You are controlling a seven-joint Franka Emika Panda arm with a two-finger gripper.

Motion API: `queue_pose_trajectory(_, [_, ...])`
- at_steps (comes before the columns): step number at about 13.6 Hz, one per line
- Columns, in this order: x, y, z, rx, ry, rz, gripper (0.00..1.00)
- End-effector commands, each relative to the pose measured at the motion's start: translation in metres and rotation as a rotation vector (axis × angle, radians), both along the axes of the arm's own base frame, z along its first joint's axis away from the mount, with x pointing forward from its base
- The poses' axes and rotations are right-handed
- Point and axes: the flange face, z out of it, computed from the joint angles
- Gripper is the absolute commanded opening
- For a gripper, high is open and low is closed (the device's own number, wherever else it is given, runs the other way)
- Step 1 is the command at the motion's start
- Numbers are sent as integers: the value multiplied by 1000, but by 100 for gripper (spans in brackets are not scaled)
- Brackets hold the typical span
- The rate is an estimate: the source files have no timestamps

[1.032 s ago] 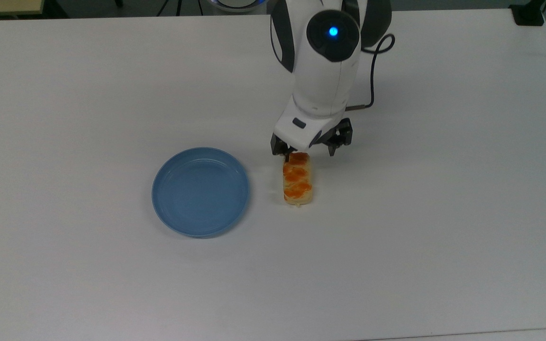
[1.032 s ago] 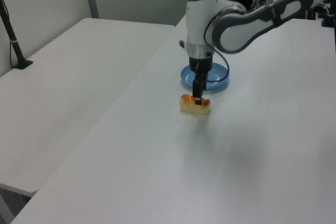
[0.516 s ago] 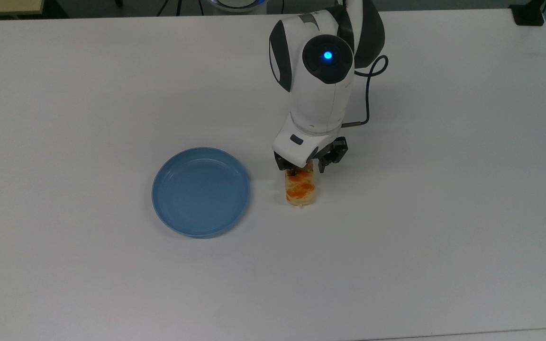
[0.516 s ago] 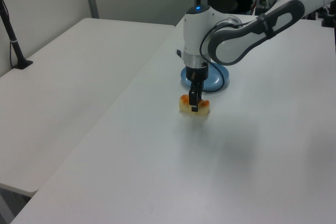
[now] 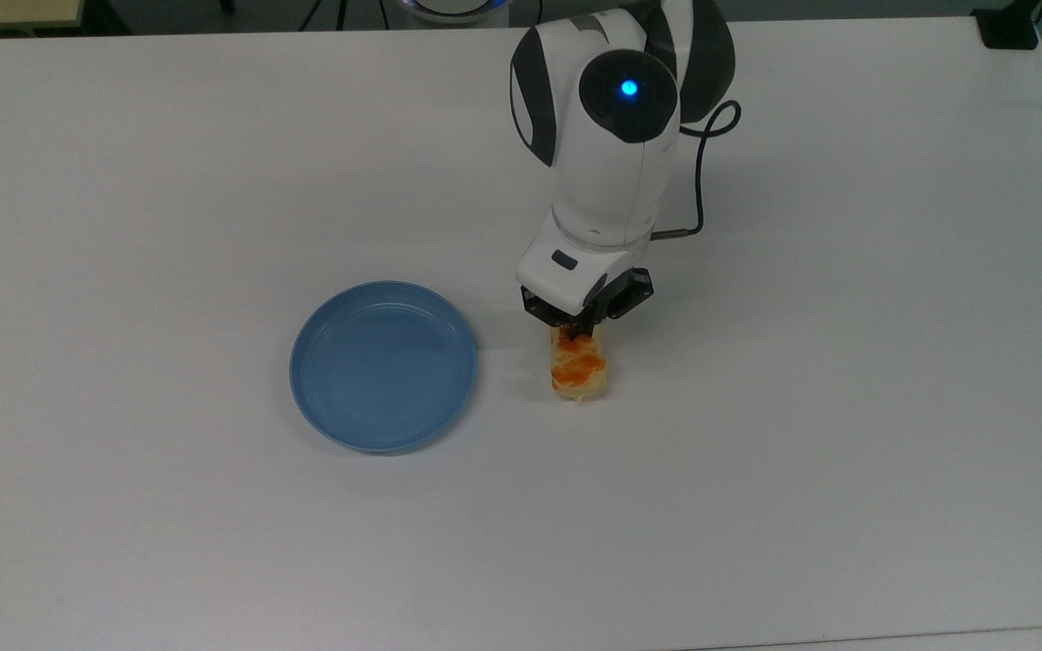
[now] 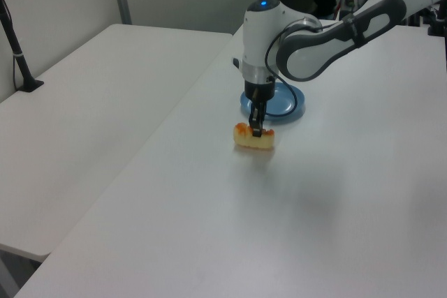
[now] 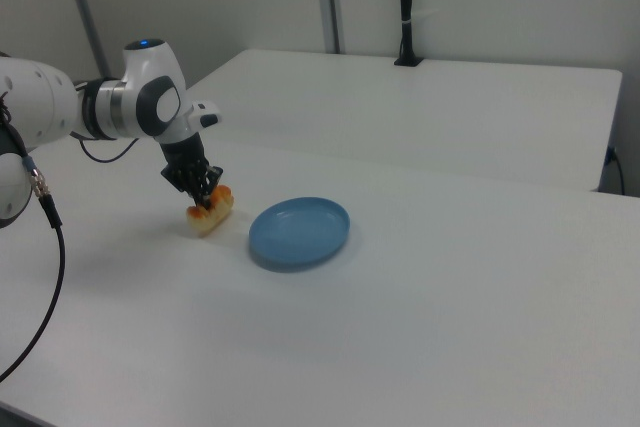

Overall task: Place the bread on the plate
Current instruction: 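Lift the bread roll and carry it over the blue plate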

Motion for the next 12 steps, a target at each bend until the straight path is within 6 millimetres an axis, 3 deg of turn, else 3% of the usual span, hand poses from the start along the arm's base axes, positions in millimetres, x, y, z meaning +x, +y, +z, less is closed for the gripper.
queue_pose_trajectory(1, [-6, -17, 54, -26, -2, -22, 0])
queue_pose_trajectory(4, [0, -49, 78, -49, 39, -1, 0])
queue_pose_trajectory(8, [11, -130, 74, -115, 66, 53, 0])
queue_pose_trajectory(11, [16, -171, 70, -128, 58, 92, 2])
queue_pose_trajectory(12, [19, -175, 68, -132, 35, 103, 3])
